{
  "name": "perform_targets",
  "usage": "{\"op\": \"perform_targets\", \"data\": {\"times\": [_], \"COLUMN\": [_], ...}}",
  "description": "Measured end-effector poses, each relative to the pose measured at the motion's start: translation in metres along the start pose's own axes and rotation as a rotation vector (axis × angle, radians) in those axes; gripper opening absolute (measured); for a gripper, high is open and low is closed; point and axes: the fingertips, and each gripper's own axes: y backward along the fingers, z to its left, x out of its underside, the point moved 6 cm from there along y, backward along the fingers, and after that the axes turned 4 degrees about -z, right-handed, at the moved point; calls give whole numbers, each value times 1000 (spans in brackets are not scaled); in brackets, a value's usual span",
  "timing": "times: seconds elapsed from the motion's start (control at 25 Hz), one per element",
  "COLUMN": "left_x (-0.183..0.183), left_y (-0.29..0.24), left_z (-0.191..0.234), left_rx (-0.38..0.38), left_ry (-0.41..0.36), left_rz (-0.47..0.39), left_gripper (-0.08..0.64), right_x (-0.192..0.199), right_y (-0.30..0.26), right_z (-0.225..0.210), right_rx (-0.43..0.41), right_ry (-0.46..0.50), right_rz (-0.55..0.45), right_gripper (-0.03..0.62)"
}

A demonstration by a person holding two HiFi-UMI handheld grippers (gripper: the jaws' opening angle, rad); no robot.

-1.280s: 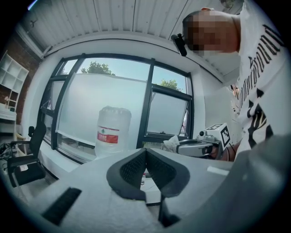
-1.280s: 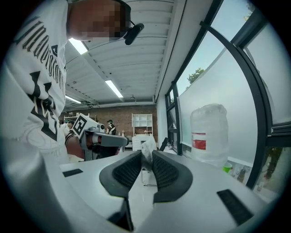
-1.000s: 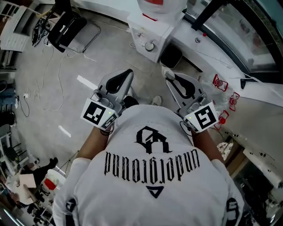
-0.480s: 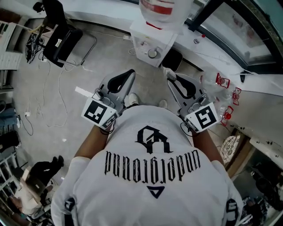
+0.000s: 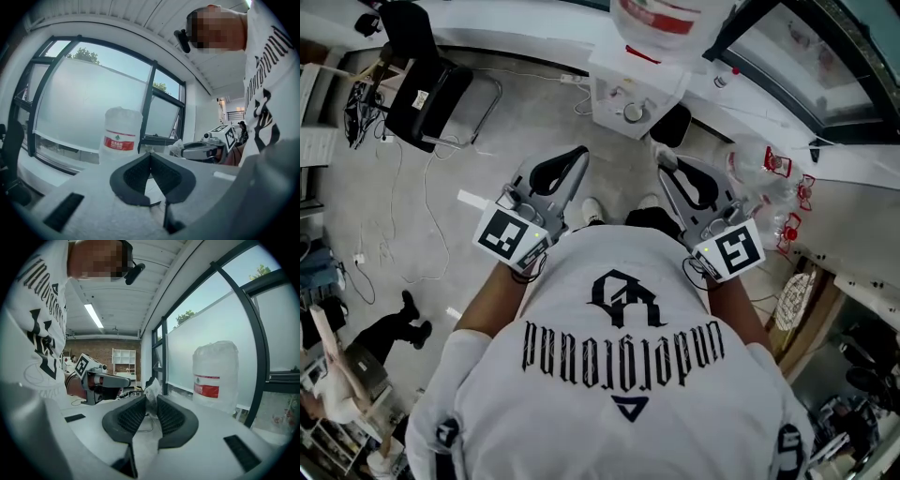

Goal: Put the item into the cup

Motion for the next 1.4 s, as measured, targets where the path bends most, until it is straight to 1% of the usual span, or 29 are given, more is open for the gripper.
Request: {"op": "perform_targets", "data": {"times": [0.2,0.32,0.48,0.6,0.68,0.76,0.96,1.12,1.2,1.4], "left_x": [12,15,21,32,43,54,81,104,116,144], "left_y": [-5,-11,-19,-29,-37,-46,-64,-78,-84,-95], "left_z": [17,29,46,59,66,74,89,95,95,104], "left_rx": [-3,-20,-43,-51,-43,-39,-51,-38,-36,-21], "left_ry": [13,23,18,20,17,18,52,50,62,65], "left_rz": [28,34,58,81,97,116,164,187,207,246], "left_gripper": [12,12,12,12,12,12,12,12,12,12], "right_x": [11,19,34,47,59,72,105,138,156,195], "right_y": [-15,-26,-41,-50,-56,-63,-75,-84,-86,-104], "right_z": [-12,-24,-44,-58,-67,-78,-98,-110,-116,-128], "right_rx": [9,6,-2,-9,-17,-22,-34,-24,-20,-37], "right_ry": [-19,-31,-54,-34,-30,-55,-107,-143,-168,-219], "right_rz": [16,19,44,74,97,113,168,203,230,278], "right_gripper": [78,78,78,78,78,78,78,78,78,78]}}
